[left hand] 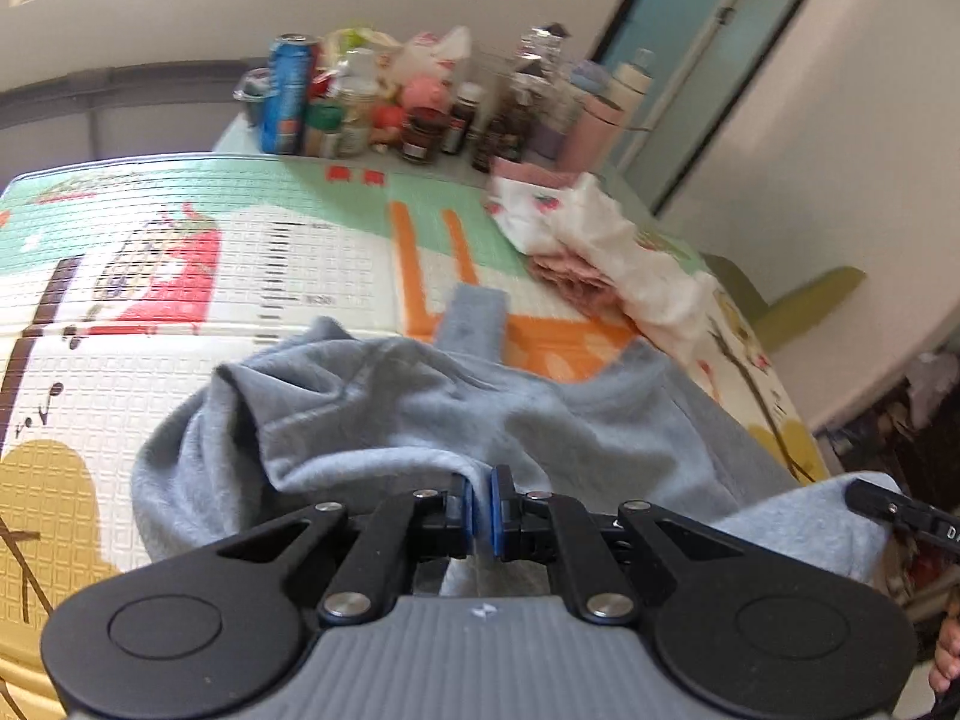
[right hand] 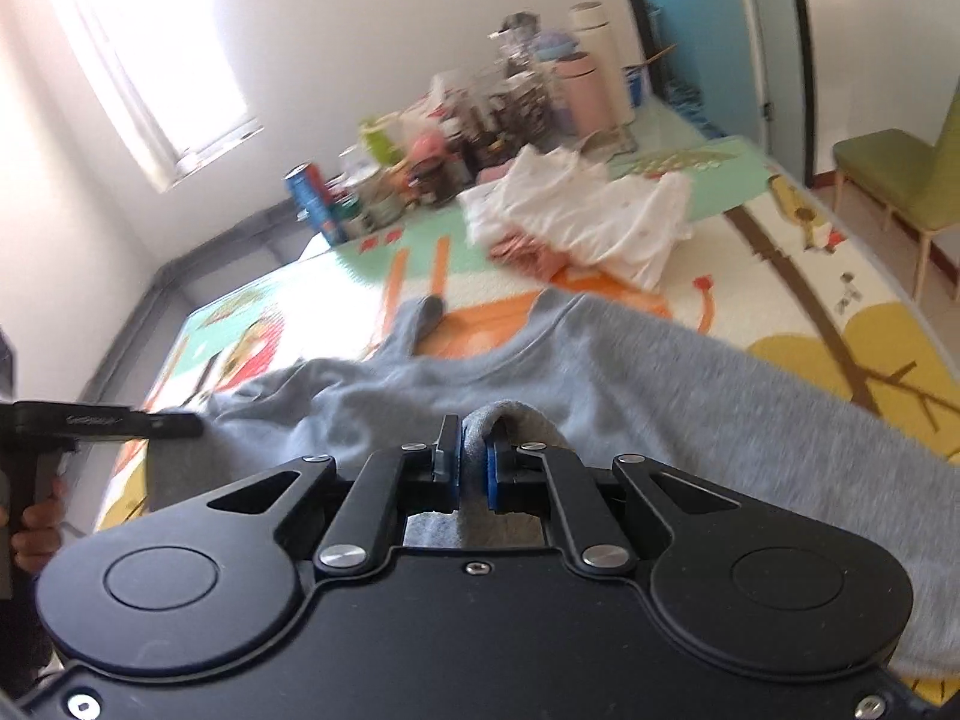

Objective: Fold clothes

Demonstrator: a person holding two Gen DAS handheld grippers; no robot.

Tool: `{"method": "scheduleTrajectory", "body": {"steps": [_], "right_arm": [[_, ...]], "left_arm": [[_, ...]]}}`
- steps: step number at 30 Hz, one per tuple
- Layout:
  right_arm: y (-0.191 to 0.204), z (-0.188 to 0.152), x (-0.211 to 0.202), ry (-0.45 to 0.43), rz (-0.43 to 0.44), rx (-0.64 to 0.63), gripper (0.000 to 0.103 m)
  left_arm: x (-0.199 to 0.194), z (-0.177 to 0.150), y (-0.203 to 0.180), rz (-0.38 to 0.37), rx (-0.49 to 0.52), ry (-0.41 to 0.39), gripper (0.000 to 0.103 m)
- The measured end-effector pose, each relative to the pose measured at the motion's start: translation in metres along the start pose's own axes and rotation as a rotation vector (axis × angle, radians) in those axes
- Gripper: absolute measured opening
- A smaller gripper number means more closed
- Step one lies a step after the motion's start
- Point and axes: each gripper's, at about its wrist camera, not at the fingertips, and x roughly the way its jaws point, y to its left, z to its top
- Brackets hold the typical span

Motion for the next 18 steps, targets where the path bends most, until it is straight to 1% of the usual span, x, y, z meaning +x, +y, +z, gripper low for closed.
{"method": "scheduleTrajectory", "body": {"steps": [3,6,7,8,11,13,14,15,17,18], "right_arm": [[-0.014,0.010,0.024,0.005,-0.038,0.031,0.006],[-0.027,0.013,0.050,0.023,-0.071,0.054,0.006],[-0.031,0.013,0.058,0.034,-0.079,0.064,0.006],[-0.035,0.013,0.065,0.046,-0.088,0.074,0.006],[-0.043,0.010,0.078,0.060,-0.089,0.076,0.009],[-0.045,0.007,0.081,0.067,-0.099,0.061,0.019],[-0.046,0.006,0.082,0.071,-0.103,0.058,0.026],[-0.046,0.006,0.081,0.075,-0.104,0.063,0.031],[-0.046,0.005,0.075,0.073,-0.097,0.078,0.032],[-0.046,0.004,0.071,0.069,-0.095,0.081,0.032]], "left_arm": [[0.018,0.007,0.007,0.036,-0.023,0.028,0.007],[0.032,0.007,0.011,0.072,-0.030,0.056,0.008],[0.036,0.007,0.012,0.082,-0.032,0.063,0.010],[0.039,0.006,0.012,0.091,-0.028,0.069,0.013],[0.044,0.002,0.013,0.118,-0.008,0.076,0.016],[0.048,0.001,0.013,0.141,0.007,0.079,0.017],[0.048,0.001,0.012,0.147,0.011,0.080,0.018],[0.047,0.000,0.011,0.150,0.016,0.079,0.019],[0.041,-0.001,0.010,0.151,0.028,0.071,0.023],[0.036,-0.001,0.008,0.153,0.037,0.064,0.030]]}}
